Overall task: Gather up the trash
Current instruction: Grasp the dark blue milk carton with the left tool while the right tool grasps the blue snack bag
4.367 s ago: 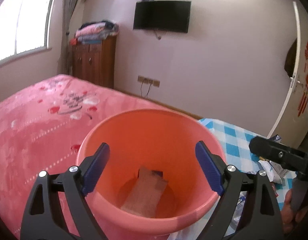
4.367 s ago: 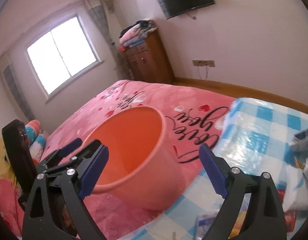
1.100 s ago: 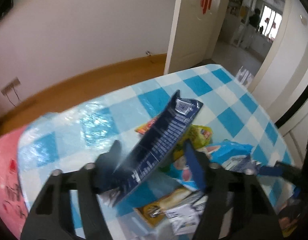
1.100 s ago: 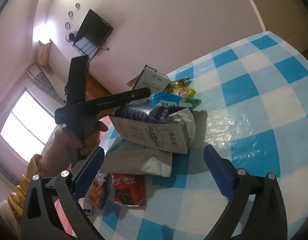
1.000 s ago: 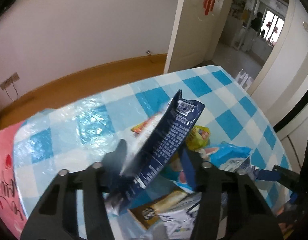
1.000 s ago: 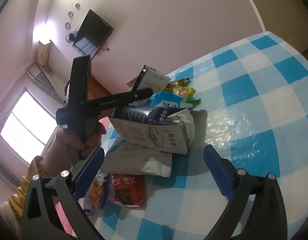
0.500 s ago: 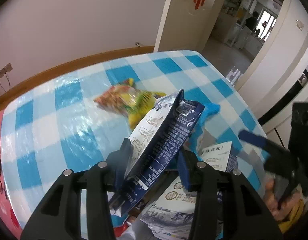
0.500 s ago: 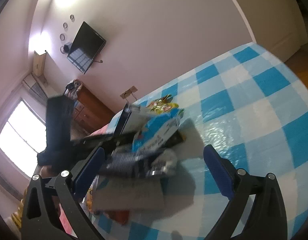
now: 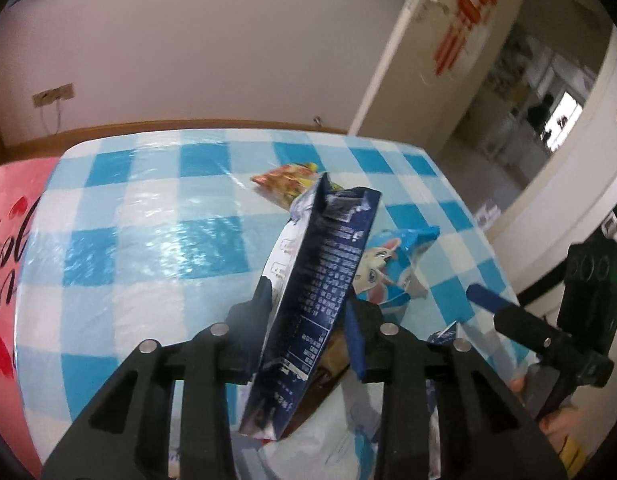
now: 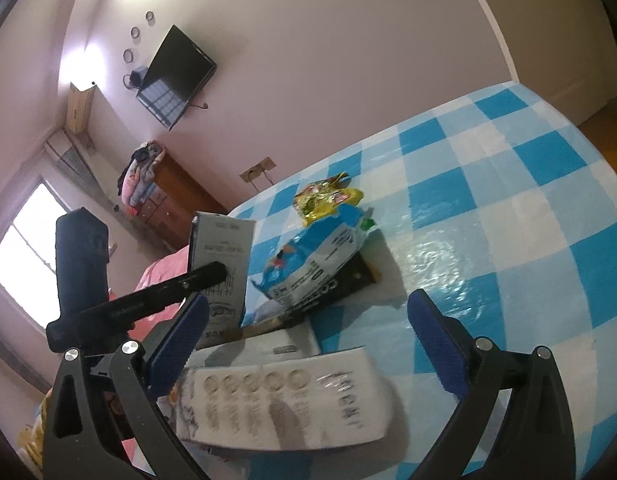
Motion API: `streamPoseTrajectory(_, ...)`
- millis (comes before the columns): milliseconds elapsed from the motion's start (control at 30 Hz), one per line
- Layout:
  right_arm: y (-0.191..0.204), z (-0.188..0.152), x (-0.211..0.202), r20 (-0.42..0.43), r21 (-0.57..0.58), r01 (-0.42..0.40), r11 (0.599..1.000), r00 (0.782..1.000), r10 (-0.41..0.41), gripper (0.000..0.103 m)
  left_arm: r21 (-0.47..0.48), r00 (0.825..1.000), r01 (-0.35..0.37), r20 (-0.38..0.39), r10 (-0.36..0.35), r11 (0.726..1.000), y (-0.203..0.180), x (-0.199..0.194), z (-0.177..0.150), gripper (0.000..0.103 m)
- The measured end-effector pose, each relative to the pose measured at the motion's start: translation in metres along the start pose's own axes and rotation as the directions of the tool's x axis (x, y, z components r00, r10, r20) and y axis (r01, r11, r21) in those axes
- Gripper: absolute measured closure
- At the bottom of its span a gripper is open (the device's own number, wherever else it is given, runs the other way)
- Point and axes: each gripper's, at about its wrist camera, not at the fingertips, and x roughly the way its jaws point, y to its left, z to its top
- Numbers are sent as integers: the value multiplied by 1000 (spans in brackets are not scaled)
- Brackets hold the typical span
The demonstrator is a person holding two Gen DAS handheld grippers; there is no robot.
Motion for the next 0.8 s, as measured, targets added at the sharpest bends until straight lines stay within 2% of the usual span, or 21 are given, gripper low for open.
streamPoseTrajectory(167, 7, -1, 6, -21, -14, 19, 1000, 1000, -19, 5, -54, 999, 5, 39, -3, 999, 14, -15, -10, 69)
streamPoseTrajectory(300, 3, 2, 16, -71, 49, 13, 999, 997, -9, 5, -107, 997, 17, 71, -9, 994, 24, -24, -14, 70)
streamPoseTrajectory(533, 8, 17, 27, -114, 110, 0, 994, 993, 13, 5, -117, 994, -3, 107, 15, 993, 28, -37, -23, 71)
streamPoseTrajectory(700, 13, 32, 47, -169, 127, 29, 991, 986, -7, 6, -149, 991, 18, 135, 2, 989, 36, -46, -30, 72)
streamPoseTrajectory(767, 14, 36, 57, -186, 126, 50, 991, 982, -26, 9, -166, 989, 28, 147, -4, 986, 41, -51, -33, 73)
streamPoseTrajectory(800, 15, 37, 62, -198, 118, 77, 990, 979, -53, 18, -169, 989, 33, 150, -8, 985, 43, -52, -34, 73)
